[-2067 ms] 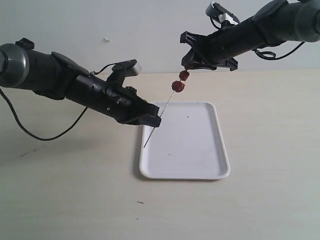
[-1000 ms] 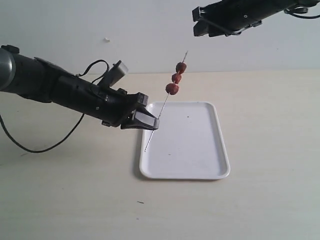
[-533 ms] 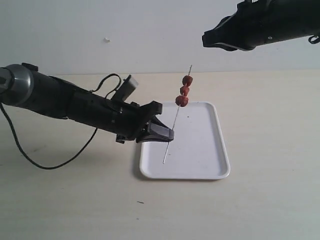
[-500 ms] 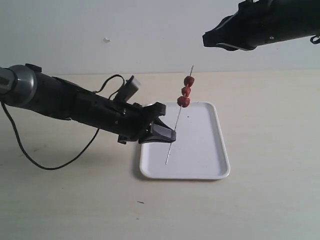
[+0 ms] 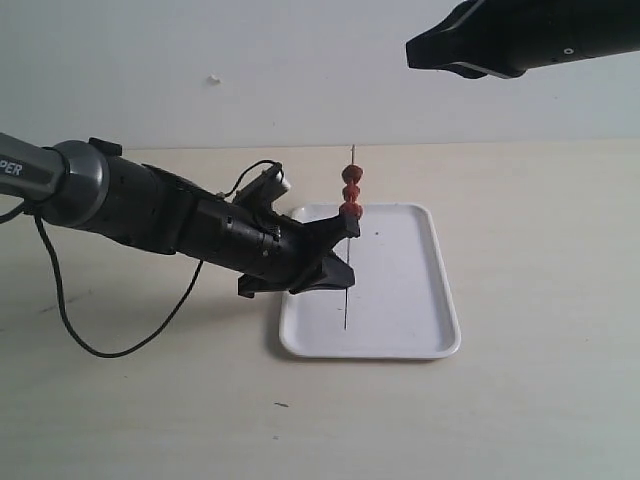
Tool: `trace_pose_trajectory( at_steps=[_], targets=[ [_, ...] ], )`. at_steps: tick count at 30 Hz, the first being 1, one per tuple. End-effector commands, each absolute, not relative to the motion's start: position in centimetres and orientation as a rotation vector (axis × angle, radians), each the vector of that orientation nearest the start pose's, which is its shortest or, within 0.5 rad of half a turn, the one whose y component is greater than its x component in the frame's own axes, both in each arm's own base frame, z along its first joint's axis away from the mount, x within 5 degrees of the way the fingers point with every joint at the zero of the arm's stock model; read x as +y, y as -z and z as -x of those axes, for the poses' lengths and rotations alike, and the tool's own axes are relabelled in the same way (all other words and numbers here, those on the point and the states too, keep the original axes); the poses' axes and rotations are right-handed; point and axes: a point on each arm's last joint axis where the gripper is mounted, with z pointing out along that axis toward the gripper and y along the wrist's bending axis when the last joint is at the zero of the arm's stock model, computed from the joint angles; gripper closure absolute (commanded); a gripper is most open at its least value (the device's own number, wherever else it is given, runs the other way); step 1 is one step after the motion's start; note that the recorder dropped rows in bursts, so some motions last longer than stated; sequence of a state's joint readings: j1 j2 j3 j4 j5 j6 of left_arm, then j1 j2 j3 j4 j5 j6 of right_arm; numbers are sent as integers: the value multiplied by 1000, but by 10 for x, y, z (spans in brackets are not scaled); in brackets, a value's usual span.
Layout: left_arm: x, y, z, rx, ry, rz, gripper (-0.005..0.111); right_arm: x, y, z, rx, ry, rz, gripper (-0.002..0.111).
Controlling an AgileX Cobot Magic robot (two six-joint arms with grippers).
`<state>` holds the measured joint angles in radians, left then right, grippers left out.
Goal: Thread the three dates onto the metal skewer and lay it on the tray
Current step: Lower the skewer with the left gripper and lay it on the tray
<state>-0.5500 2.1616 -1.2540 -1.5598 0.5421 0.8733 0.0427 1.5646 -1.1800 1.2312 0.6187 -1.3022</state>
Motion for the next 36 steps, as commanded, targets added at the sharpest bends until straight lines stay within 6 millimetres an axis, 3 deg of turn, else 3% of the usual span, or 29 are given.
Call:
trace_pose_trajectory(
  at_steps=[1, 13, 27, 29, 34, 36],
  targets=[
    [-267, -110, -336, 2626, 1171, -148, 103, 66, -315, -344, 1976, -556, 534, 108],
    [-266, -108, -335, 2665, 1171, -102, 72, 67, -316, -344, 1974, -567, 533, 108],
    [-257, -109, -338, 2668, 1114, -202, 70, 66, -316, -344, 1972, -556, 530, 108],
    [-255, -110, -338, 2674, 1136, -212, 63, 66, -316, -344, 1971, -564, 524, 108],
    [-256, -111, -336, 2682, 1156, -243, 30, 66, -316, -344, 1969, -567, 521, 108],
    [-254, -111, -337, 2677, 1150, -246, 28, 66, -316, -344, 1969, -568, 519, 108]
  ],
)
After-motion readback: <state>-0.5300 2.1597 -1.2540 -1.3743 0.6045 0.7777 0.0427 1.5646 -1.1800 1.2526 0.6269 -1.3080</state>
